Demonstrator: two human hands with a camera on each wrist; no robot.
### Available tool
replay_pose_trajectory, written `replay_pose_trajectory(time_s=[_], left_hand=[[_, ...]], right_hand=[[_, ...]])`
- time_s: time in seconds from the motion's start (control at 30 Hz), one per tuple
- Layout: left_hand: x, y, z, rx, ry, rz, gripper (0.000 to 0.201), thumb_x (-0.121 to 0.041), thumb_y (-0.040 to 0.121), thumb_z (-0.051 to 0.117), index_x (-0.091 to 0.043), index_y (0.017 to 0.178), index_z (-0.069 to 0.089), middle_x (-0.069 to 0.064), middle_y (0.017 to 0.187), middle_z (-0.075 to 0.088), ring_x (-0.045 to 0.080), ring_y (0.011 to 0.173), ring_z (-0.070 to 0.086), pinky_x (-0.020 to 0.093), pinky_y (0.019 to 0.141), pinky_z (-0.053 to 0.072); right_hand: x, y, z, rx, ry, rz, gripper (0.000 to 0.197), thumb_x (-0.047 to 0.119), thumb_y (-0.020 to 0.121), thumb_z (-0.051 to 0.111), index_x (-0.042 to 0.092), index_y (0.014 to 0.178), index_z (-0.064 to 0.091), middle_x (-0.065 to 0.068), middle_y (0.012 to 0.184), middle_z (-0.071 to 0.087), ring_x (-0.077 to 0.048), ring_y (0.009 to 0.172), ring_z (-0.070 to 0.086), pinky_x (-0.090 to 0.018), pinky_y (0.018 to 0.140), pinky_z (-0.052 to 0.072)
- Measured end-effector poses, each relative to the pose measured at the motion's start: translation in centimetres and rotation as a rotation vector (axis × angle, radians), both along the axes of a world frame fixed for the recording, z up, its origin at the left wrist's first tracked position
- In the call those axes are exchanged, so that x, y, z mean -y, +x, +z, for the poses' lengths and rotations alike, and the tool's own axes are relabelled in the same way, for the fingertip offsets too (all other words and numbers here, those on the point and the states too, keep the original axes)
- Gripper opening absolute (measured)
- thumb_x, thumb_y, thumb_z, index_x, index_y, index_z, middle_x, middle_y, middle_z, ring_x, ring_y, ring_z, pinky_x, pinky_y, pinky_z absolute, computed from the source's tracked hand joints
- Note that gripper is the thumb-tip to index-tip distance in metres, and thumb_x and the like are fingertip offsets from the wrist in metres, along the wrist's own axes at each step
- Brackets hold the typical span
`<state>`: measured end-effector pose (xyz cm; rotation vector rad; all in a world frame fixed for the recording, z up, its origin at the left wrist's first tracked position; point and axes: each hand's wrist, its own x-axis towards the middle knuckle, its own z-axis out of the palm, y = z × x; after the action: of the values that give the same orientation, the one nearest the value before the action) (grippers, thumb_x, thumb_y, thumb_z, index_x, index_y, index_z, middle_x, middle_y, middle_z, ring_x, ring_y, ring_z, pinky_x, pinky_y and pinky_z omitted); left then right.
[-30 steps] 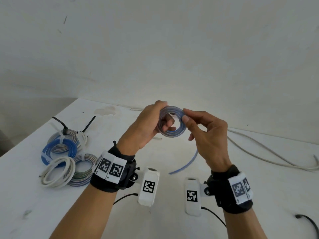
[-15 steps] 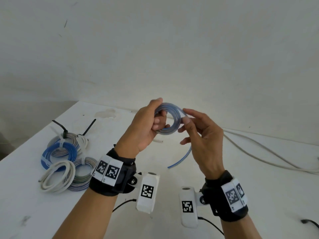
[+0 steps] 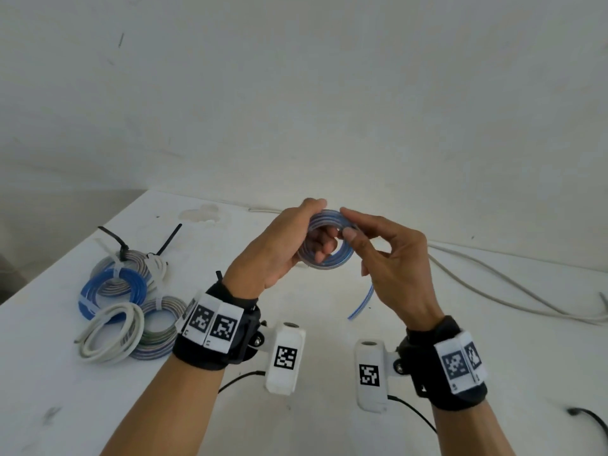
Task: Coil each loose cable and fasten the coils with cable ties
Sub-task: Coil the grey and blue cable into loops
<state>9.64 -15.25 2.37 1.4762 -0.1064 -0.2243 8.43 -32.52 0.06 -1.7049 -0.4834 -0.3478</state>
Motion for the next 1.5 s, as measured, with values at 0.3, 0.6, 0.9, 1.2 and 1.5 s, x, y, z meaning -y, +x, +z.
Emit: replay_pose_trajectory(time_s=[0.3,0.6,0.9,1.2,1.5], left_hand=[[-0.4,-0.2,0.2,0.016,0.033,0.052,0.044,-0.027,0.105,0.036,-0.008,0.07,0.054,-0.004,0.05,0.026,0.011,0.043,0.025,0.034,0.075,0.047],[0.5,-0.3,0.3,-0.006,-0.44,0.139,0.041,-0.023,0.102,0.032,-0.01,0.069,0.053,-0.004,0.051,0.025,0.011,0.045,0.02,0.024,0.061,0.048],[0.2,0.0,-0.6,-0.012,0.021,0.072,0.04,-0.035,0.105,0.045,-0.009,0.075,0.055,-0.004,0.054,0.036,0.012,0.046,0.028,0.038,0.078,0.044],[-0.3,0.4,0.3,-0.017,-0.581,0.198,0.042,-0.033,0.103,0.043,-0.015,0.065,0.046,-0.006,0.048,0.021,0.011,0.043,0.02,0.028,0.063,0.044],[1.7,-0.2,-0.2,-0.035,-0.596,0.18,0.038,-0.027,0.101,0.036,-0.012,0.068,0.047,-0.001,0.051,0.029,0.016,0.046,0.03,0.027,0.058,0.046]], right_hand=[[-0.1,0.1,0.1,-0.026,0.002,0.023,0.026,0.012,0.099,0.064,0.029,0.116,0.074,0.011,0.086,0.076,-0.006,0.065,0.055,-0.025,0.049,0.046],[-2.6,-0.6,-0.7,-0.005,0.232,-0.052,0.037,0.021,0.091,0.072,0.034,0.126,0.066,0.013,0.062,0.058,-0.01,0.051,0.042,-0.023,0.052,0.041],[-0.2,0.1,-0.4,0.021,-0.166,0.042,0.034,0.014,0.1,0.063,0.034,0.125,0.07,0.019,0.1,0.076,-0.014,0.086,0.068,-0.029,0.069,0.051],[-2.4,-0.3,-0.7,-0.044,0.296,-0.015,0.023,0.011,0.092,0.071,0.025,0.11,0.075,-0.008,0.078,0.074,-0.014,0.055,0.054,-0.023,0.041,0.04],[-1.3,0.1,-0.8,-0.042,0.258,-0.104,0.022,0.014,0.095,0.069,0.024,0.114,0.075,0.011,0.067,0.068,-0.013,0.046,0.041,-0.026,0.043,0.04]])
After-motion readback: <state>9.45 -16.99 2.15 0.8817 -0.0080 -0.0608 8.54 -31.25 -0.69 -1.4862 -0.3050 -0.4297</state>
